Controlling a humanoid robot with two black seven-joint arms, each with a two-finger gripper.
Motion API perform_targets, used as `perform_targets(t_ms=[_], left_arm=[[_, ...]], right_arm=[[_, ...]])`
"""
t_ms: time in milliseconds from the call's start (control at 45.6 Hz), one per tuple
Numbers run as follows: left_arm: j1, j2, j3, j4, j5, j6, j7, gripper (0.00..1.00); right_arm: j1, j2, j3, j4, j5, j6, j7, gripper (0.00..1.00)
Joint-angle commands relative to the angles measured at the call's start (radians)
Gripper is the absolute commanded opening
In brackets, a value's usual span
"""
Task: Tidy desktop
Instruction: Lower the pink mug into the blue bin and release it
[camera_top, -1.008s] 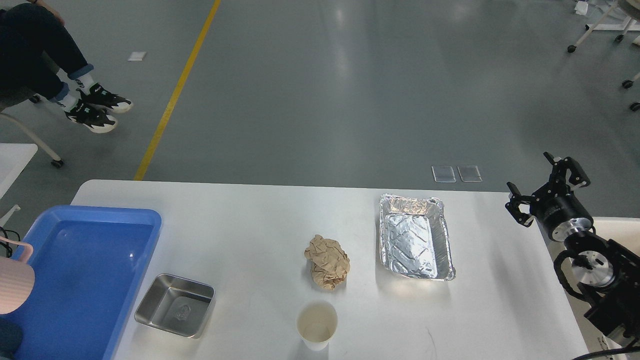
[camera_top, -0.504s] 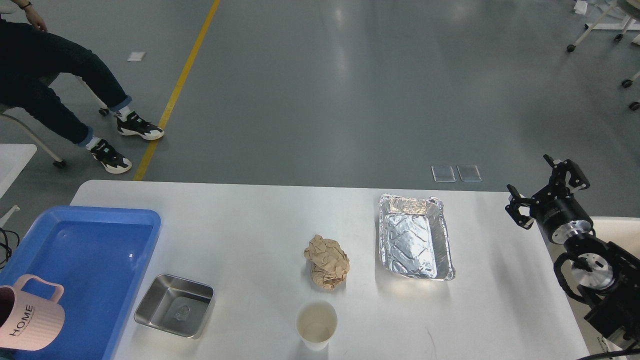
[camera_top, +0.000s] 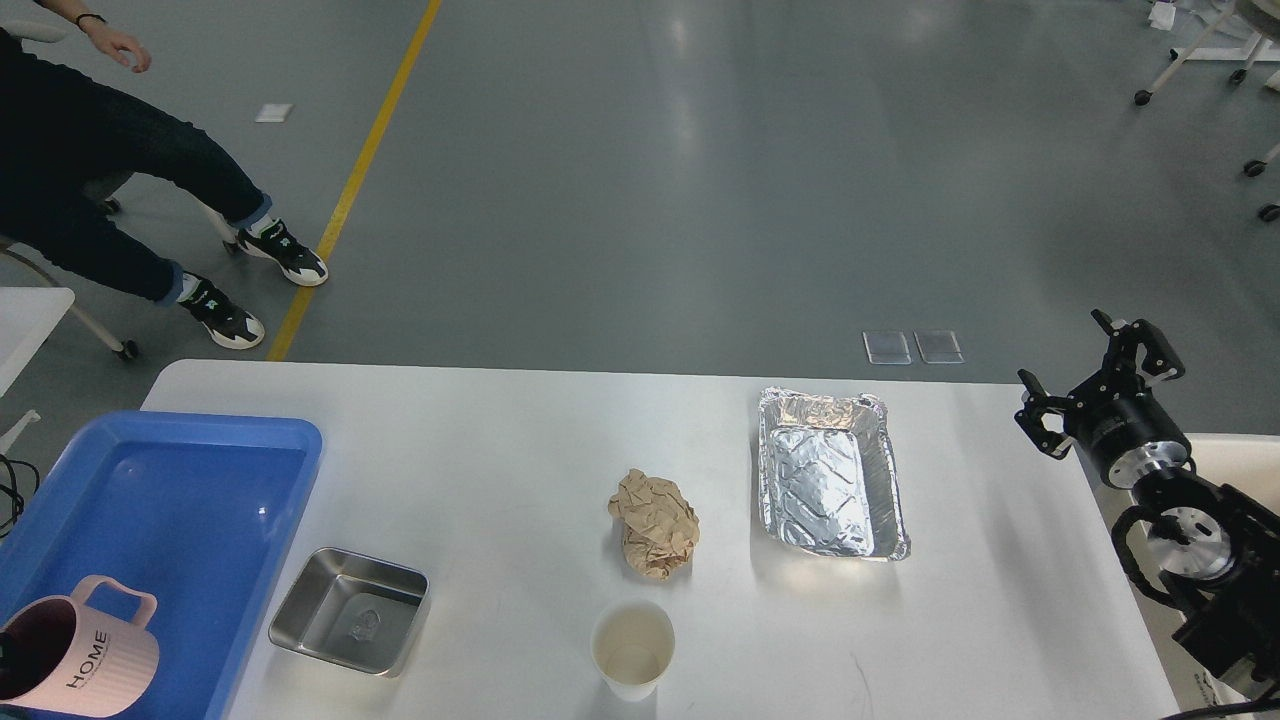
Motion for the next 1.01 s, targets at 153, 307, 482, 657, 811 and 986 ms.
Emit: perform_targets(t_ms=[153,307,482,657,811,986], left_arm=[[0.022,-0.057,0.0,0.042,0.001,0.012,0.002,0.03],[0.028,-0.06,-0.001,0.044,0.001,0.014,-0.005,0.17],[0.026,-0.058,-0.006,0.044,-0.002,0.001,-0.009,0.47],[0.026,-0.043,-0.003,0.042,-0.002,-0.009,-0.017,0.78],[0.025,-0.019,-0.009,0.041,-0.002,-0.023,-0.018,0.83],[0.023,0.041,-0.009,0.026,0.002,-0.026,-0.11,0.84]], right_arm=[[0.0,0.001,0.0,-0.001,0.0,0.0,0.0,1.0],[-0.001,0.0,0.0,-0.003,0.002,0.0,0.0,1.0],[-0.001,0.0,0.0,-0.003,0.002,0.0,0.0,1.0],[-0.001,0.0,0.0,-0.003,0.002,0.0,0.0,1.0],[-0.001,0.0,0.0,-0.003,0.002,0.0,0.0,1.0],[-0.001,0.0,0.0,-0.003,0.003,0.0,0.0,1.0]])
